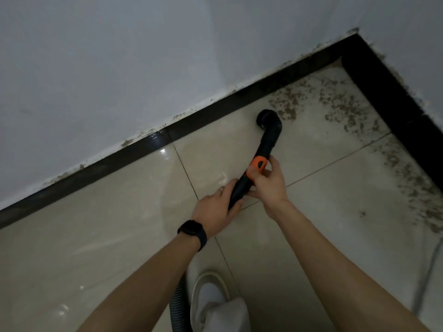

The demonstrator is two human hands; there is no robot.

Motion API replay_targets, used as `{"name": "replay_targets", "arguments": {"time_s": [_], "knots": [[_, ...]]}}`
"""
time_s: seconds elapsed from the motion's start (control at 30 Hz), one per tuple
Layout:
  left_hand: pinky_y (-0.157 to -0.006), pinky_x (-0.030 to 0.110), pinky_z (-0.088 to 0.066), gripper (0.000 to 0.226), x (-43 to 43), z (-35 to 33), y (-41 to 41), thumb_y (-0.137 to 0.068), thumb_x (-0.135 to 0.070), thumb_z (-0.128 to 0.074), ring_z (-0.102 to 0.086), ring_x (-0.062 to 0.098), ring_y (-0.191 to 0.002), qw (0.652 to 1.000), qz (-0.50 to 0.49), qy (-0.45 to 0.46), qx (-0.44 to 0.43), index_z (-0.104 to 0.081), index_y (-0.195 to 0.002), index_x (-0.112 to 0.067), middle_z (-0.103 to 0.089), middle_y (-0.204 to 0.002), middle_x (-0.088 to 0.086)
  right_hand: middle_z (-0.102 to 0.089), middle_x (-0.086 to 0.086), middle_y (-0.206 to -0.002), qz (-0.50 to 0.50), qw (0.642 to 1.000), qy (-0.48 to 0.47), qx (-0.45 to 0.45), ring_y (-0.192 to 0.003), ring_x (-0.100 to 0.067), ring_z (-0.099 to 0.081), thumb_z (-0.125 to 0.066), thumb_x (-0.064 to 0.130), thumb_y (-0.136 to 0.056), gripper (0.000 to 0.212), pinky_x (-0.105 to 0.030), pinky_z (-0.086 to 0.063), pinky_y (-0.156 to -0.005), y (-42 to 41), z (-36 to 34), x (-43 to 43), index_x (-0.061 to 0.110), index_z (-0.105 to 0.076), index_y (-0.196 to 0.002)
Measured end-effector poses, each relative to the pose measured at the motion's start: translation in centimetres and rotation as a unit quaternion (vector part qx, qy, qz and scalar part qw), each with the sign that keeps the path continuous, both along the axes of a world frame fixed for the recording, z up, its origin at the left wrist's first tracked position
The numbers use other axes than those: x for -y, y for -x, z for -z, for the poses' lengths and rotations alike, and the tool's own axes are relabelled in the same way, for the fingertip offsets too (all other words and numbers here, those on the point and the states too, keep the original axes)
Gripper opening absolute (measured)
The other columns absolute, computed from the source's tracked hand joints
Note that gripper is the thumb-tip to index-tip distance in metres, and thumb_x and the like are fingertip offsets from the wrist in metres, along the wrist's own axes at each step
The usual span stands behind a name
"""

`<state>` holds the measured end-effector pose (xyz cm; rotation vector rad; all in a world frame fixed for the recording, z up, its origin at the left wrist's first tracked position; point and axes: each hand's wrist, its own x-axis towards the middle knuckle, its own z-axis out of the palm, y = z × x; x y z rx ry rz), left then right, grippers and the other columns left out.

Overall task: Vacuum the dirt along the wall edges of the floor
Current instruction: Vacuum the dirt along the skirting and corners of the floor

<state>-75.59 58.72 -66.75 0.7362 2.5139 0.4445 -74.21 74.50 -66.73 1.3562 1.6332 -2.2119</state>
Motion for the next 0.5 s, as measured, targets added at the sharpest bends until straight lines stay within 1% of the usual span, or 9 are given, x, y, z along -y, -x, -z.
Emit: {"name": "replay_targets", "arguments": {"time_s": [0.07, 0.13, 0.2, 0.3, 0.4, 0.43, 0.5], "knots": [[-0.061, 0.03, -0.045, 0.059, 0.7, 0.4, -0.6, -0.098, -0.054, -0.036, -0.064, 0.025, -0.081, 1.0, 0.015, 0.013, -0.013, -0.02, -0.149, -0.029, -0.061, -0.118, 0.002, -0.059, -0.008, -0.131, 0.009, 1.0, -0.002, 0.006, -0.111, -0.029, -0.067, -0.066, 0.019, -0.1, 0.071, -0.054, -0.062, -0.084, -0.9, 0.3, 0.8, 0.033, -0.029, -0.158], [-0.062, 0.031, -0.048, 0.059, 0.9, 0.7, -0.6, -0.098, -0.055, -0.036, -0.064, 0.024, -0.08, 1.0, 0.008, 0.017, -0.016, -0.02, -0.148, -0.029, -0.061, -0.117, 0.001, -0.058, -0.006, -0.132, 0.013, 1.0, -0.008, 0.006, -0.113, -0.028, -0.066, -0.067, 0.02, -0.099, 0.075, -0.054, -0.061, -0.087, -0.7, 0.5, 1.2, 0.035, -0.026, -0.159], [-0.061, 0.032, -0.05, 0.058, 0.6, 0.7, -0.1, -0.098, -0.055, -0.036, -0.063, 0.023, -0.077, 1.0, -0.004, 0.014, -0.008, -0.02, -0.147, -0.03, -0.062, -0.114, 0.002, -0.058, -0.005, -0.131, 0.007, 1.0, -0.018, 0.009, -0.113, -0.027, -0.065, -0.068, 0.023, -0.098, 0.079, -0.056, -0.06, -0.092, 0.1, 0.7, 1.1, 0.033, -0.022, -0.161], [-0.059, 0.032, -0.051, 0.058, -0.2, 0.6, 0.9, -0.097, -0.055, -0.038, -0.062, 0.02, -0.071, 1.0, -0.024, -0.004, 0.003, -0.018, -0.147, -0.033, -0.063, -0.104, 0.001, -0.06, -0.005, -0.13, -0.016, 0.999, -0.032, 0.017, -0.114, -0.027, -0.066, -0.066, 0.031, -0.095, 0.084, -0.053, -0.055, -0.101, 1.6, 0.8, 0.2, 0.027, -0.015, -0.163], [-0.061, 0.034, -0.054, 0.061, -1.3, 0.4, 1.9, -0.097, -0.055, -0.039, -0.062, 0.02, -0.073, 0.999, -0.036, -0.012, -0.001, -0.013, -0.149, -0.038, -0.062, -0.103, 0.0, -0.054, -0.002, -0.134, -0.023, 1.0, 0.008, 0.019, -0.114, -0.026, -0.064, -0.063, 0.032, -0.1, 0.083, -0.053, -0.054, -0.102, 3.1, 0.4, -1.2, 0.026, -0.009, -0.164], [-0.062, 0.034, -0.054, 0.062, -1.6, 0.4, 2.1, -0.097, -0.055, -0.04, -0.062, 0.02, -0.074, 0.999, -0.034, -0.01, -0.005, -0.011, -0.149, -0.038, -0.061, -0.104, 0.0, -0.053, -0.001, -0.132, -0.022, 0.999, 0.028, 0.016, -0.112, -0.025, -0.063, -0.062, 0.031, -0.102, 0.08, -0.053, -0.056, -0.098, 3.5, 0.2, -1.5, 0.026, -0.011, -0.163], [-0.062, 0.035, -0.054, 0.064, -2.1, 0.3, 2.5, -0.097, -0.054, -0.042, -0.062, 0.02, -0.074, 0.999, -0.032, -0.004, -0.007, -0.009, -0.149, -0.038, -0.06, -0.104, 0.0, -0.058, -0.002, -0.125, -0.031, 0.999, 0.034, 0.01, -0.106, -0.025, -0.065, -0.06, 0.027, -0.103, 0.063, -0.05, -0.059, -0.089, 4.3, -0.2, -2.0, 0.025, -0.026, -0.157]]}}
